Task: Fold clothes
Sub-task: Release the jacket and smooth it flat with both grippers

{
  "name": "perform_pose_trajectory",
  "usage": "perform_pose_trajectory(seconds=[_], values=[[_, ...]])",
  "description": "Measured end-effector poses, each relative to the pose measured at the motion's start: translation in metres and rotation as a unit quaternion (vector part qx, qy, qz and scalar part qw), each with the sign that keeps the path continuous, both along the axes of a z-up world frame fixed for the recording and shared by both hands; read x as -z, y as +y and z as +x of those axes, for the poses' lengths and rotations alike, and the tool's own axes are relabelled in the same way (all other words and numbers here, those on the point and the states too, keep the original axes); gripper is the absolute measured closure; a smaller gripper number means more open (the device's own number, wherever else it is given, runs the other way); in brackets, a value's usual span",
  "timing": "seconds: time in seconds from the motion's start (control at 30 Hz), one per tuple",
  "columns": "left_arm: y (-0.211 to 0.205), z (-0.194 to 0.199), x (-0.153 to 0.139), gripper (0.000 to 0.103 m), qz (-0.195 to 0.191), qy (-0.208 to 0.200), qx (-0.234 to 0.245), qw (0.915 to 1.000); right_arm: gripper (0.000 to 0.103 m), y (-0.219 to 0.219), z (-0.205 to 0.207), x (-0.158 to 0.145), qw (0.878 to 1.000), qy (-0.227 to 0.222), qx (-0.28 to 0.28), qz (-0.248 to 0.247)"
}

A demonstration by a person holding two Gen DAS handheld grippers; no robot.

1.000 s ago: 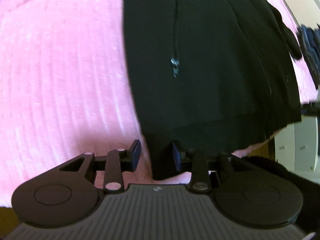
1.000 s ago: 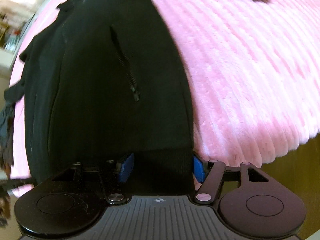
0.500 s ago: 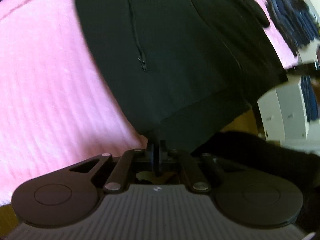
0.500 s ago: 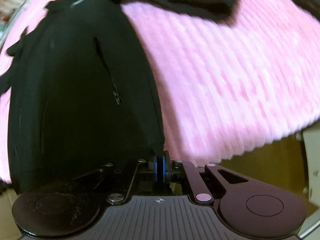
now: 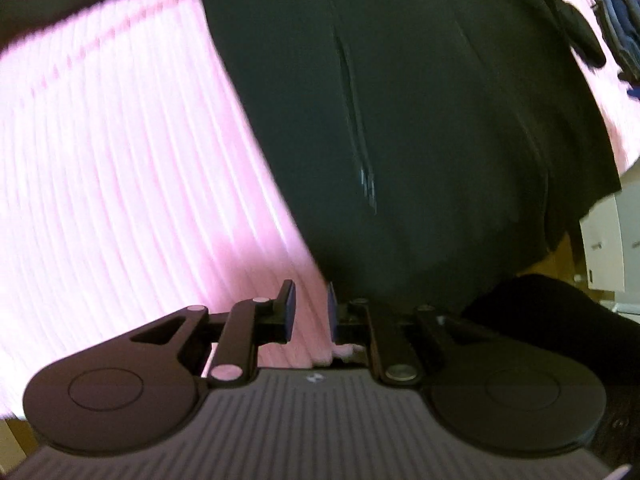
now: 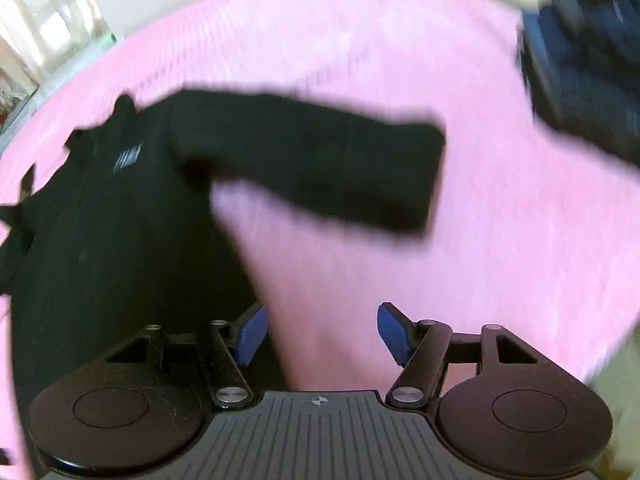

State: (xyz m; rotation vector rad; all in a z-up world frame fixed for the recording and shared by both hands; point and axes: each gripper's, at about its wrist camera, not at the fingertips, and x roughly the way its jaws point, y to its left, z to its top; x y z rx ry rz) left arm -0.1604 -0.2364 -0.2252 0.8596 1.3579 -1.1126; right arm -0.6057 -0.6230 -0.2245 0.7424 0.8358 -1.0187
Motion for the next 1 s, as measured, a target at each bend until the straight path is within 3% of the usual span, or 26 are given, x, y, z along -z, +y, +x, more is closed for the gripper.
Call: perform_pose_trajectory(seconds=[0.07, 0.13, 0.27, 0.33, 0.4, 0.53, 0.67, 0.8, 0.87, 0.93, 1.0], values=[[-0.02, 0.0, -0.008, 0.092, -0.007, -0.013, 0.007, 0.9999, 0.038, -0.034, 0.022, 0.01, 0.999, 0.023, -0.012, -0.024], [-0.041, -0.003, -0.016, 0.091, -0.013, -0.025, 0.006, 0.9996, 0.038, -0.058, 0.043, 0.028, 0.996, 0.077, -0.032, -0.041], [-0.087, -0.016, -0.029, 0.088, -0.025, -0.038, 0.009, 0.9989, 0.038, -0.08, 0.072, 0.074, 0.963, 0.22, -0.141, -0.061], [-0.11, -0.025, -0.034, 0.086, -0.032, -0.039, 0.019, 0.9986, 0.039, -0.086, 0.069, 0.078, 0.959, 0.219, -0.168, -0.064], [-0.133, -0.034, -0.037, 0.084, -0.037, -0.036, 0.038, 0.9979, 0.102, -0.093, 0.055, 0.067, 0.966, 0.191, -0.161, -0.068], [-0.171, -0.053, -0.045, 0.084, -0.048, -0.034, 0.081, 0.995, 0.103, -0.098, -0.004, 0.028, 0.986, 0.115, -0.037, -0.118], [-0.182, -0.101, -0.044, 0.084, -0.06, -0.031, 0.114, 0.9912, 0.103, -0.109, -0.088, 0.005, 0.981, 0.084, 0.097, -0.147], [-0.197, -0.119, -0.038, 0.083, -0.069, -0.022, 0.147, 0.9864, 0.103, -0.107, -0.146, 0.019, 0.968, 0.075, 0.208, -0.115], [-0.22, -0.13, -0.022, 0.082, -0.072, -0.017, 0.162, 0.984, 0.103, -0.099, -0.171, 0.03, 0.956, 0.049, 0.279, -0.077], [-0.228, -0.138, -0.024, 0.078, -0.078, -0.013, 0.174, 0.9815, 0.103, -0.095, -0.183, 0.041, 0.948, 0.034, 0.315, -0.032], [-0.238, -0.145, -0.025, 0.078, -0.084, -0.01, 0.185, 0.979, 0.091, -0.08, -0.186, 0.041, 0.948, 0.013, 0.318, -0.01]])
